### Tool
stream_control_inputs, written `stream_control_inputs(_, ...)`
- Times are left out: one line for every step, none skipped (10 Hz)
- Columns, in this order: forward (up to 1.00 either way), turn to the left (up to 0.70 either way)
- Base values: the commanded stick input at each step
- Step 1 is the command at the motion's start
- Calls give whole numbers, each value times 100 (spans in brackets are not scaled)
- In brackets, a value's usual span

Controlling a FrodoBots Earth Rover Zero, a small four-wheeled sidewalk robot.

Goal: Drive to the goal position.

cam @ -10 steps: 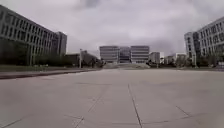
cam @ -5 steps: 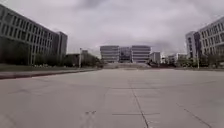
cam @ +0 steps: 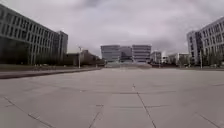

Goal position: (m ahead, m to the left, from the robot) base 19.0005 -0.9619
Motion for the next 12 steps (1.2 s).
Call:
stream_control_inputs(100, 0)
stream_control_inputs(100, -34)
stream_control_inputs(100, -40)
stream_control_inputs(100, -40)
stream_control_inputs(100, -38)
stream_control_inputs(100, 0)
stream_control_inputs(100, 0)
stream_control_inputs(100, 0)
stream_control_inputs(100, 0)
stream_control_inputs(100, 0)
stream_control_inputs(100, 0)
stream_control_inputs(100, 0)
